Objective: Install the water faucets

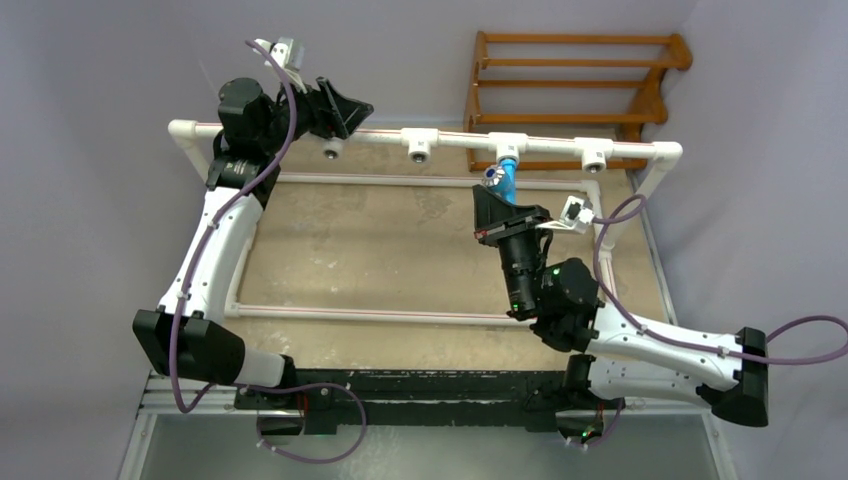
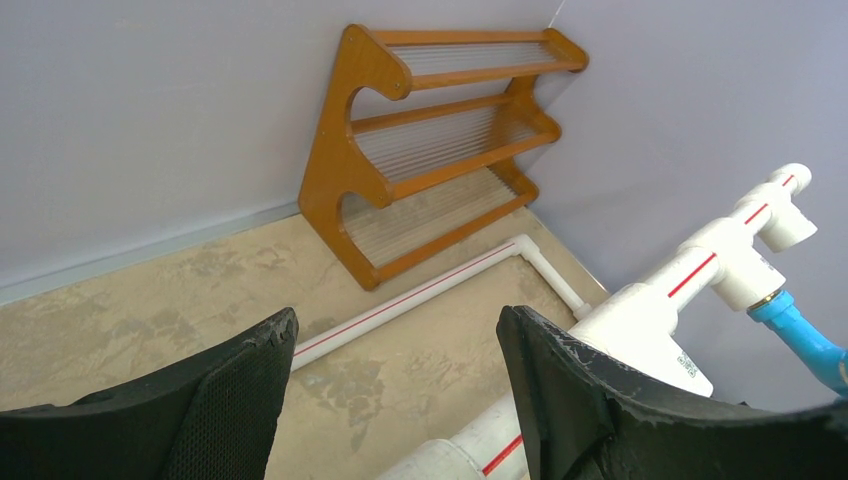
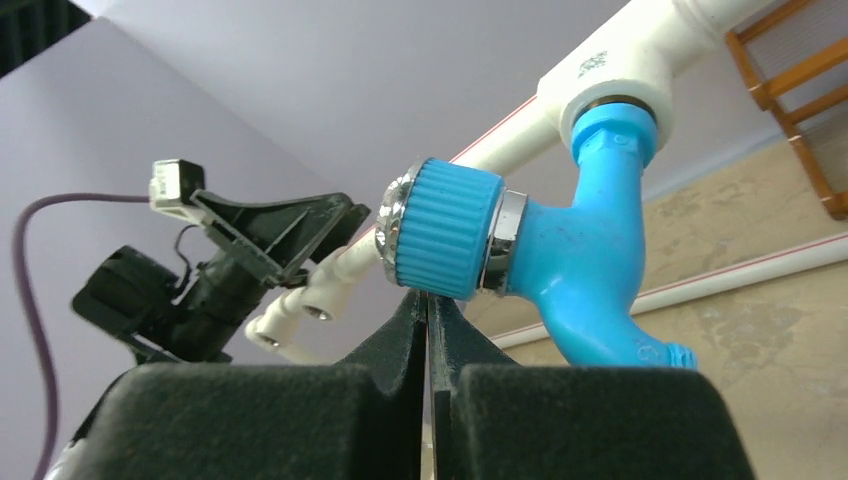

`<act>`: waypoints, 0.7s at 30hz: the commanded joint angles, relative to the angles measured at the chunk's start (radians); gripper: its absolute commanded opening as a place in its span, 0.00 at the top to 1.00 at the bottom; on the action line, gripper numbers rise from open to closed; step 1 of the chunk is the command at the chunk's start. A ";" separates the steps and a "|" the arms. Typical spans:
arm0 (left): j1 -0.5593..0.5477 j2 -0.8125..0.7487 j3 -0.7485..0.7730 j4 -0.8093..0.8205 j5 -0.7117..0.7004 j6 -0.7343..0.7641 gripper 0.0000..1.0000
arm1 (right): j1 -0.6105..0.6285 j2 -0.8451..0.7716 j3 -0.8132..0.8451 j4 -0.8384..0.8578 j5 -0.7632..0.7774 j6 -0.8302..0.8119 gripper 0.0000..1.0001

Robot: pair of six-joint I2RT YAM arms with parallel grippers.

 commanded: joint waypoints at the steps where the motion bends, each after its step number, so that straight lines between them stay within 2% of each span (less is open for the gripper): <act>1: 0.042 0.082 -0.056 -0.196 -0.047 -0.001 0.27 | 0.006 0.001 0.082 -0.131 0.130 0.029 1.00; 7: 0.044 0.084 -0.056 -0.196 -0.046 -0.001 0.27 | 0.005 -0.067 0.082 -0.207 0.207 0.041 1.00; 11: 0.045 0.085 -0.056 -0.195 -0.046 -0.002 0.27 | 0.005 -0.114 0.064 -0.200 0.225 0.024 1.00; 21: 0.046 0.087 -0.056 -0.196 -0.046 -0.001 0.27 | 0.005 -0.066 0.128 -0.166 0.144 -0.039 1.00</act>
